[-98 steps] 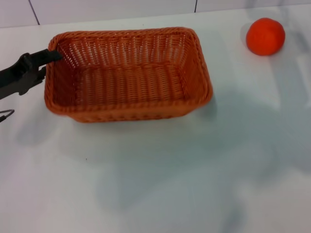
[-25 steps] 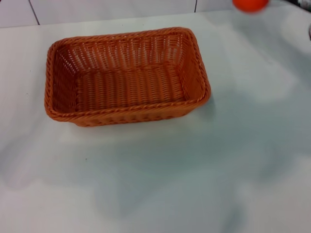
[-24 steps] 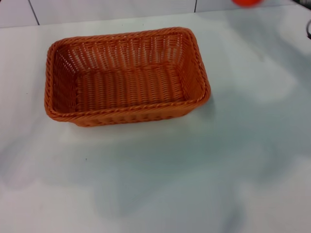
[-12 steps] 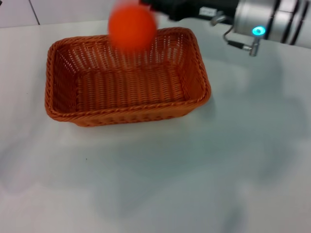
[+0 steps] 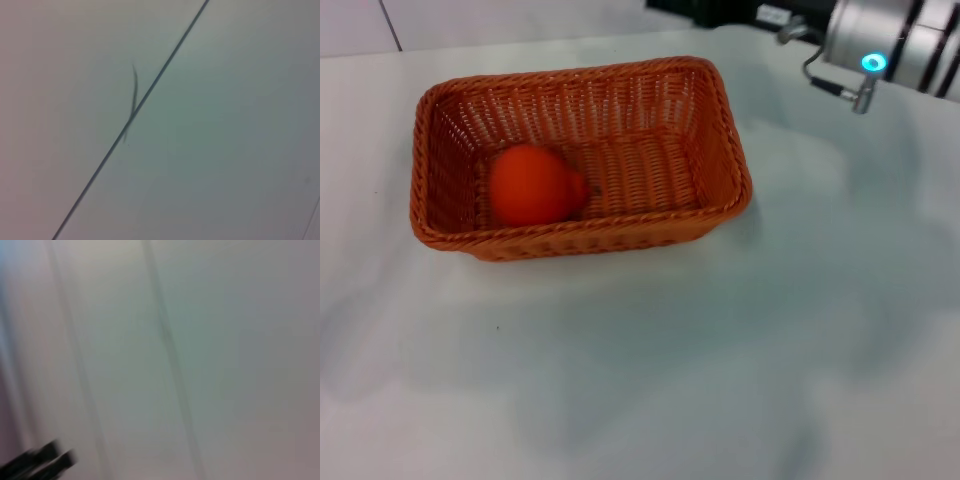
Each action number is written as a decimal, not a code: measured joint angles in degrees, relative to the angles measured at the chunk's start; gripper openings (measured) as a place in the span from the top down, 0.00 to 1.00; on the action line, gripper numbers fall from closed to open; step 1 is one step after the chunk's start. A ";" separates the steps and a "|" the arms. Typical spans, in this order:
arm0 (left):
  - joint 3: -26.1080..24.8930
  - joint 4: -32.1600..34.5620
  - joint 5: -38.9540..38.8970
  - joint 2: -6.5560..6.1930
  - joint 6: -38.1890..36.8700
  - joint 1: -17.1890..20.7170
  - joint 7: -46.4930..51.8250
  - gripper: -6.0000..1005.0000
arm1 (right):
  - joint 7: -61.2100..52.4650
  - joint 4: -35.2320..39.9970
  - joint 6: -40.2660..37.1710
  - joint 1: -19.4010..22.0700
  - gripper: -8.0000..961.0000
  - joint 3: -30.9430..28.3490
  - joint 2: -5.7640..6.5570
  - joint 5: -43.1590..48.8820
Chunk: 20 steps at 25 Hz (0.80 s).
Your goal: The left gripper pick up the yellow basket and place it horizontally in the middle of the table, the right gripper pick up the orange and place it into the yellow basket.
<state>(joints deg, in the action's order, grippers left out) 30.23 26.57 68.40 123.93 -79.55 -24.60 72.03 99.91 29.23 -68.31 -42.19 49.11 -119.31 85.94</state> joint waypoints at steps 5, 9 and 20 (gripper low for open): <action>0.00 -0.09 -0.93 0.01 0.00 0.32 -0.14 0.35 | 11.40 -3.32 0.16 4.90 0.21 -1.65 -0.19 -14.56; 0.00 -0.92 -2.45 0.13 -0.17 0.57 -1.94 0.35 | 26.30 -10.14 0.25 7.83 0.11 -2.08 -0.22 -30.45; -0.09 -19.04 -19.88 0.45 -11.27 -1.41 -50.23 0.35 | 51.20 -21.16 0.25 9.42 0.08 -3.94 -0.50 -52.98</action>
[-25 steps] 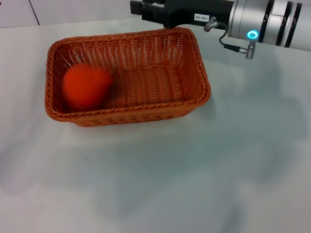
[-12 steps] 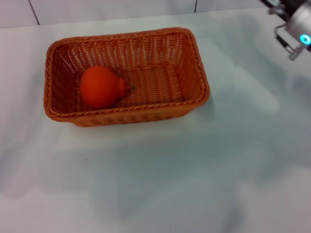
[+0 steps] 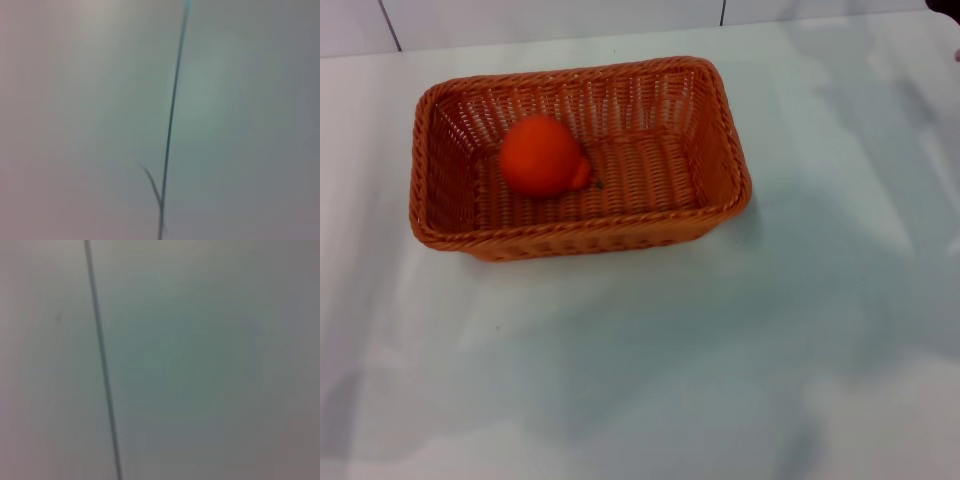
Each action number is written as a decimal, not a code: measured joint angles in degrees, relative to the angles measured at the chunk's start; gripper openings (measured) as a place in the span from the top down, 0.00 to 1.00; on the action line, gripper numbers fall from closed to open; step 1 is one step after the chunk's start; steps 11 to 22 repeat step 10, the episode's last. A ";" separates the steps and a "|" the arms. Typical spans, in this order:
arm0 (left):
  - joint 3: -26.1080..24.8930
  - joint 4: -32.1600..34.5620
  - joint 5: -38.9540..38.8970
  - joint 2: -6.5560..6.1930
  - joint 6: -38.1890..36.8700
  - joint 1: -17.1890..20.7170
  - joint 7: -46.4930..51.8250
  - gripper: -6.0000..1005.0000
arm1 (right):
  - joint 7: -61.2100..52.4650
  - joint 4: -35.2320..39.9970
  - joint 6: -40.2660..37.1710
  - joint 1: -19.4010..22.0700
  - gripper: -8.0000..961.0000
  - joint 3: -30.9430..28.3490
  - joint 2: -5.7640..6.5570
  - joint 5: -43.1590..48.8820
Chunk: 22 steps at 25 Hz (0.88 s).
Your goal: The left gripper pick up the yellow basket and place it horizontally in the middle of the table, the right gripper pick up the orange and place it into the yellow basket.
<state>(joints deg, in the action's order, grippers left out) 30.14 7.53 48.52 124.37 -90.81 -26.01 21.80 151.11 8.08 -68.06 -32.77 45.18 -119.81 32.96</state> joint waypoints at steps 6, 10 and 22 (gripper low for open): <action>-0.08 -3.83 -2.37 -0.01 -0.51 -1.40 -10.58 0.36 | 0.13 -0.07 0.09 0.45 0.08 -1.03 0.02 -0.22; -0.38 -4.13 -2.44 -0.01 -0.52 -1.41 -9.54 0.36 | 0.19 -0.10 0.12 0.53 0.08 -1.56 0.02 -0.26; -0.38 -4.13 -2.44 -0.01 -0.52 -1.41 -9.54 0.36 | 0.19 -0.10 0.12 0.53 0.08 -1.56 0.02 -0.26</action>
